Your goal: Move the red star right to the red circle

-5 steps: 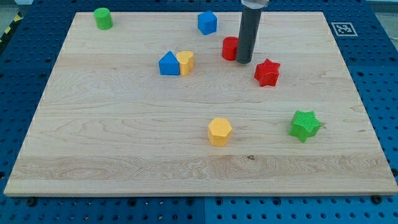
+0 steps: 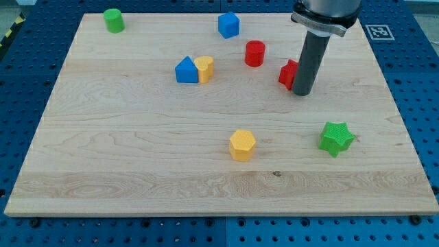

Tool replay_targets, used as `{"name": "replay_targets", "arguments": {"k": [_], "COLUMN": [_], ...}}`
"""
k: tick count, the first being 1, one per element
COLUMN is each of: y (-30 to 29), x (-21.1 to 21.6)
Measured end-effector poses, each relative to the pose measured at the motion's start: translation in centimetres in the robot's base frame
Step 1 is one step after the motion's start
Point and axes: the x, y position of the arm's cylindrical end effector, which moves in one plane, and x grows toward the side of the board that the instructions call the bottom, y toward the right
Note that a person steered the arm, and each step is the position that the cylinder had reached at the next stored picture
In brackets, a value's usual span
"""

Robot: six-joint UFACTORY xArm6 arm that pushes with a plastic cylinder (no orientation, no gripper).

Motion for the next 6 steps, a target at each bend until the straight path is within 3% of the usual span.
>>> {"name": "replay_targets", "arguments": {"k": [2,5,6], "y": [-4.2,-0.9,-2.0], "x": [-0.2,-1.4,-4.4]}}
